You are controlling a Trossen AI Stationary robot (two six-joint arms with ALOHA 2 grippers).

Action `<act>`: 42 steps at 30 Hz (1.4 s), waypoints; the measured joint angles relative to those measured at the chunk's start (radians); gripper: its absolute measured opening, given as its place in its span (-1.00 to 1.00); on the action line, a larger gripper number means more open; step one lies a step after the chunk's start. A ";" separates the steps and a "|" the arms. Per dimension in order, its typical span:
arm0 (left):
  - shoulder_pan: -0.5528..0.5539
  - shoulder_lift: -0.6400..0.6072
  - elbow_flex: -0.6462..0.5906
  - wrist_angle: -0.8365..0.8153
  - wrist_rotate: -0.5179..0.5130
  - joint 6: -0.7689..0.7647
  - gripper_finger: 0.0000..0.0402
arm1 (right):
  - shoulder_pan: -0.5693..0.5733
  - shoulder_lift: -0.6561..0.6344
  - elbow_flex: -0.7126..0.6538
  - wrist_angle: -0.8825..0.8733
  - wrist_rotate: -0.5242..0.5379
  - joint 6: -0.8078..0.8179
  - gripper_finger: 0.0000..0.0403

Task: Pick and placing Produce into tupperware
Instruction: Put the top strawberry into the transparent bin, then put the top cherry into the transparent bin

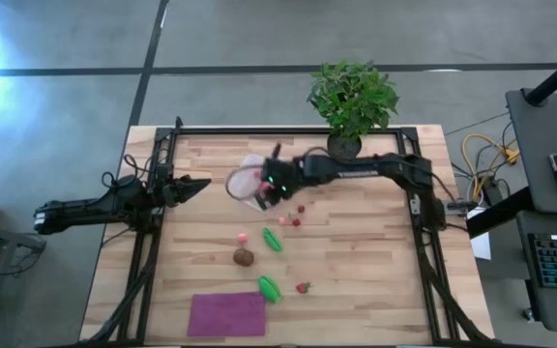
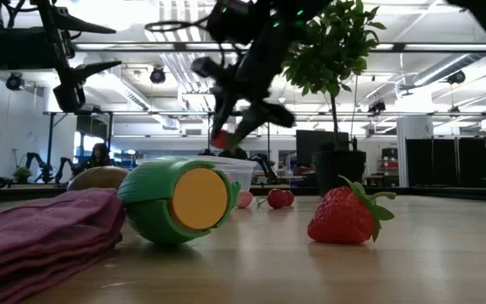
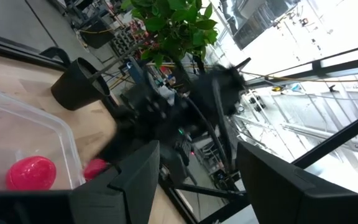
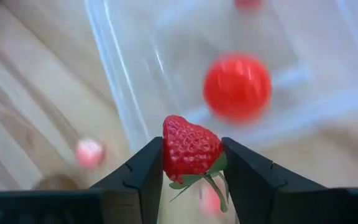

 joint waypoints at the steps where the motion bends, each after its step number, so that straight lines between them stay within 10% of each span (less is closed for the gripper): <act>1: 0.000 0.000 0.000 0.000 0.000 0.000 0.00 | -0.014 0.027 0.040 -0.002 -0.021 -0.025 -0.27; 16: 0.000 -0.002 0.000 0.000 0.023 0.000 0.00 | -0.013 0.306 0.530 -0.402 0.051 -0.283 0.04; 42: 0.000 0.000 0.000 0.000 0.024 0.000 0.00 | 0.121 0.212 0.389 -0.737 0.140 -0.346 0.16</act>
